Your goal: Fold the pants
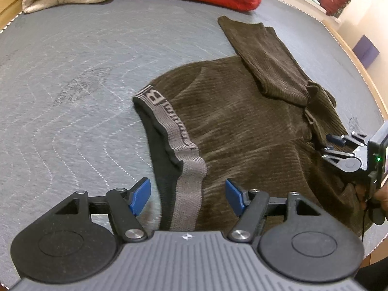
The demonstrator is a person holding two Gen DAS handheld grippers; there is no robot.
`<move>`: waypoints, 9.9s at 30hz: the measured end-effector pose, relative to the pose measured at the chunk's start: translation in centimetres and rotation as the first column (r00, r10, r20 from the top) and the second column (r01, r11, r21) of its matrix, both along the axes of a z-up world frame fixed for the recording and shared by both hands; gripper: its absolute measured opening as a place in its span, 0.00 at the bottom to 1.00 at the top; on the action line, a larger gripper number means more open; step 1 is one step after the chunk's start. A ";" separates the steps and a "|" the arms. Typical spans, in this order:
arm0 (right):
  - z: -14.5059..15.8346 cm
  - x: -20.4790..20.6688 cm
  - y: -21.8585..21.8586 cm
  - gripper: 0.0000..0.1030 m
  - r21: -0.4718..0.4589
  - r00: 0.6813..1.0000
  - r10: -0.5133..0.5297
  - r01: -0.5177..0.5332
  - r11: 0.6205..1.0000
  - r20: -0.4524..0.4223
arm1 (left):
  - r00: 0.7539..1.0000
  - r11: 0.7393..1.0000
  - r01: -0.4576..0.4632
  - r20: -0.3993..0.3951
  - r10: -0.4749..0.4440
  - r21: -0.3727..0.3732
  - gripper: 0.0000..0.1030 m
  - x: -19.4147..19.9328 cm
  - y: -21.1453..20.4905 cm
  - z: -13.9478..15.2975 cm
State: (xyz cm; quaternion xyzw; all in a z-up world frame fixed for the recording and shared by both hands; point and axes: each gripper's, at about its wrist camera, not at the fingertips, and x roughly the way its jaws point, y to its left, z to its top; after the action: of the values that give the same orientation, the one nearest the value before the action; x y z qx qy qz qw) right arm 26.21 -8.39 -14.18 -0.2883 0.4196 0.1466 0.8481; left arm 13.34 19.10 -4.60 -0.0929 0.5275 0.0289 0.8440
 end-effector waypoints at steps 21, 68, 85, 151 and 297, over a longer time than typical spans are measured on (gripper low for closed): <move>7.7 -10.4 -46.3 0.06 0.425 0.301 -0.953 0.858 0.289 0.041 | 1.000 0.998 -0.008 0.028 0.007 0.055 0.71 -0.3 0.8 1.1; 1.6 1.3 -45.3 0.05 0.447 0.239 -0.962 0.851 0.274 0.135 | 0.997 0.993 0.071 -0.045 -0.067 0.097 0.73 3.0 -3.5 -1.8; 2.9 -5.0 -49.1 0.30 0.416 0.166 -0.985 0.900 0.130 -0.052 | 0.997 0.993 0.080 -0.014 -0.079 0.088 0.73 2.2 -3.3 -0.8; 2.6 -21.2 3.7 0.16 0.100 0.845 0.492 -0.482 0.871 -0.209 | 0.949 0.979 0.200 -0.240 -0.205 -0.048 0.46 1.6 -0.8 -9.4; 6.4 12.6 -6.7 0.10 0.541 0.949 -0.298 0.307 0.783 -0.106 | 0.972 0.979 0.053 0.216 -0.096 0.198 0.18 15.6 -16.3 0.9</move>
State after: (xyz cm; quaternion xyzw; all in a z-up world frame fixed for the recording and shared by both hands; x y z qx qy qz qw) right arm 38.84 -15.07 -7.78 0.0401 0.4066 0.1254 0.9041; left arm 28.98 2.79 -3.67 0.0058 0.4266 0.0368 0.9037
